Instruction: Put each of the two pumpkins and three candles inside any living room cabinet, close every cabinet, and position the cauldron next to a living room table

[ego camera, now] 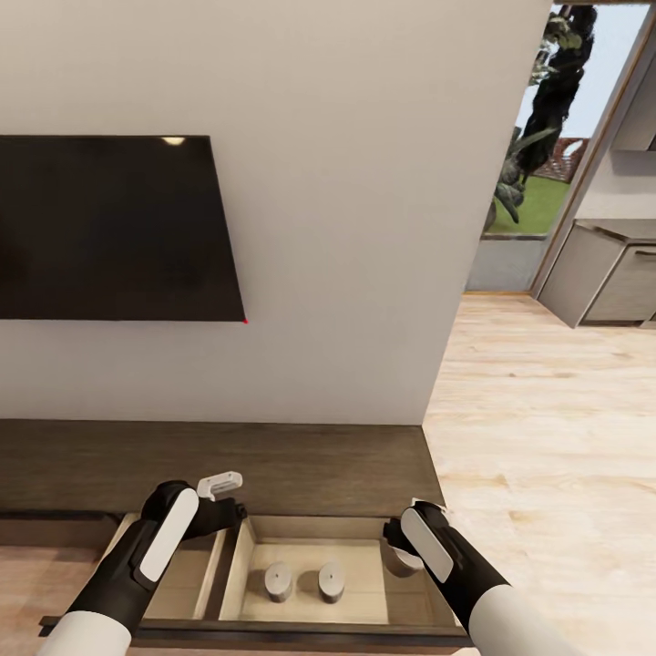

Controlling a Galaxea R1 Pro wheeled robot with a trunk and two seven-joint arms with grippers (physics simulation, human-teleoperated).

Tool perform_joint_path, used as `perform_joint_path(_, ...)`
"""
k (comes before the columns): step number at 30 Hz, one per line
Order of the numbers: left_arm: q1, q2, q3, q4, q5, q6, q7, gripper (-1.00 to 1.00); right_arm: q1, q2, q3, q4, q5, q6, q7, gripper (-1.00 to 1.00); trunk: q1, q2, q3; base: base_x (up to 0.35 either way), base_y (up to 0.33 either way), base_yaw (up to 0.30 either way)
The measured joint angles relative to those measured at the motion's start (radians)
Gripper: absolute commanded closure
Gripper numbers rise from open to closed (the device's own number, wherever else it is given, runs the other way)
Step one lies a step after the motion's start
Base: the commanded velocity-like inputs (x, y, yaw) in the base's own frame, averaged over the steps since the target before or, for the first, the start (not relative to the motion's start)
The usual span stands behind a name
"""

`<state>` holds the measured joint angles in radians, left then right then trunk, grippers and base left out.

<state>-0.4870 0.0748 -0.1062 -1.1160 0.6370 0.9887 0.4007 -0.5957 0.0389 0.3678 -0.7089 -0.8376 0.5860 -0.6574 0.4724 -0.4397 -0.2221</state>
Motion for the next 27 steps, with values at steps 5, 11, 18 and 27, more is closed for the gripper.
perform_joint_path(5, 0.000, 0.000, 0.000, -0.002, 0.000, -0.001, -0.001, -1.00, 0.000, 0.000, 0.001, 0.001, 0.000, -0.001, 0.000, 1.00, 0.019, -0.035, -0.016, 0.000, 0.000, 0.000)
perform_joint_path(11, 0.000, 0.001, 0.000, -0.008, 0.006, 0.000, -0.004, -1.00, 0.000, 0.004, 0.007, -0.002, 0.000, -0.003, 0.000, 1.00, 0.042, -0.077, -0.035, 0.000, 0.000, 0.000)
perform_joint_path(18, 0.003, 0.002, 0.000, -0.041, 0.014, 0.004, -0.008, -1.00, 0.000, 0.006, 0.008, -0.001, 0.001, -0.002, 0.000, 1.00, 0.069, -0.126, -0.057, 0.000, 0.000, 0.000)
perform_joint_path(27, 0.003, -0.006, 0.001, -0.050, 0.020, 0.006, -0.012, -1.00, 0.000, 0.008, 0.009, -0.001, 0.000, -0.002, 0.000, 1.00, 0.104, -0.190, -0.085, 0.000, 0.000, 0.000)
